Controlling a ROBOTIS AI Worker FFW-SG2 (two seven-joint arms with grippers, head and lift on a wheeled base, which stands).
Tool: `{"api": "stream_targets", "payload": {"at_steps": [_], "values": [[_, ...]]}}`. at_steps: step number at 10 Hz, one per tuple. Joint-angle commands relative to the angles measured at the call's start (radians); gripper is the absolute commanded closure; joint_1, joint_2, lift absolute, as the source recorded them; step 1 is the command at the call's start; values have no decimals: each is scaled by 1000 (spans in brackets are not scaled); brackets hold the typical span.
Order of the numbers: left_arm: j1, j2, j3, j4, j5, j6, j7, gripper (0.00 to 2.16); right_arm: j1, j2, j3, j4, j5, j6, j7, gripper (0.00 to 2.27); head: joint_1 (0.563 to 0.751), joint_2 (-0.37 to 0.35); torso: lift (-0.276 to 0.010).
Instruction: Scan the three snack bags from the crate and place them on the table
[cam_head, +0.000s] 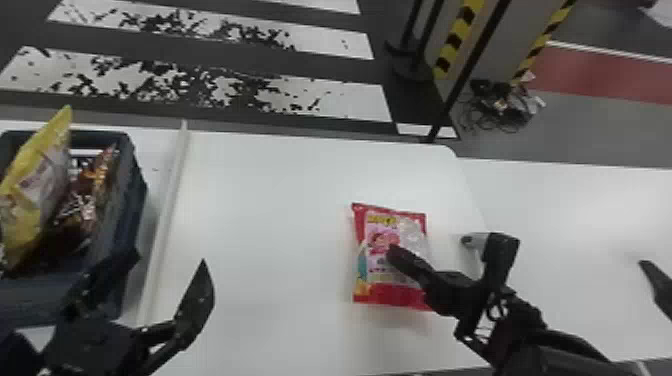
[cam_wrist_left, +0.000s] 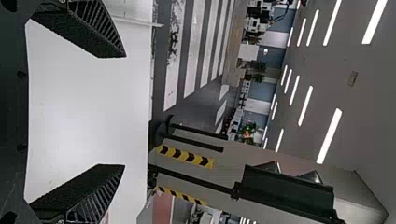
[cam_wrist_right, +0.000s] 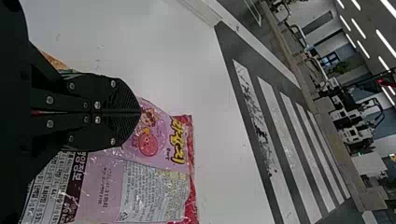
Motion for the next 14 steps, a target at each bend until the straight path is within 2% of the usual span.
{"api": "stream_targets", "payload": {"at_steps": [1,5,7,9,11,12,13,14], "values": [[2,0,1,6,0,-23,0,19,-12,-10,14,58,18,-37,0,2007,695,-205,-62],[-12,-5,0,5,9,-29,3,19,7,-34,17,81,15,-59,16,2007,695,-213,-62],[-21,-2,-2,6,20,-29,3,19,53,-34,-1,-6,-22,-49,40,1993,695,-214,-62],[-27,0,0,8,37,-29,9,19,117,-33,-23,-152,-72,-22,40,1612,695,-209,-62],[-29,11,3,5,43,-29,11,19,137,-31,-55,-200,-74,-22,34,1315,695,-204,-62],[-30,15,6,3,51,-29,11,19,148,-30,-76,-215,-74,-25,16,559,695,-208,-62],[-32,17,7,5,54,-29,12,19,151,-30,-112,-217,-91,-22,14,97,695,-223,-62],[-35,17,7,8,56,-26,12,19,153,-30,-142,-217,-92,-25,-3,49,695,-242,-62]]}}
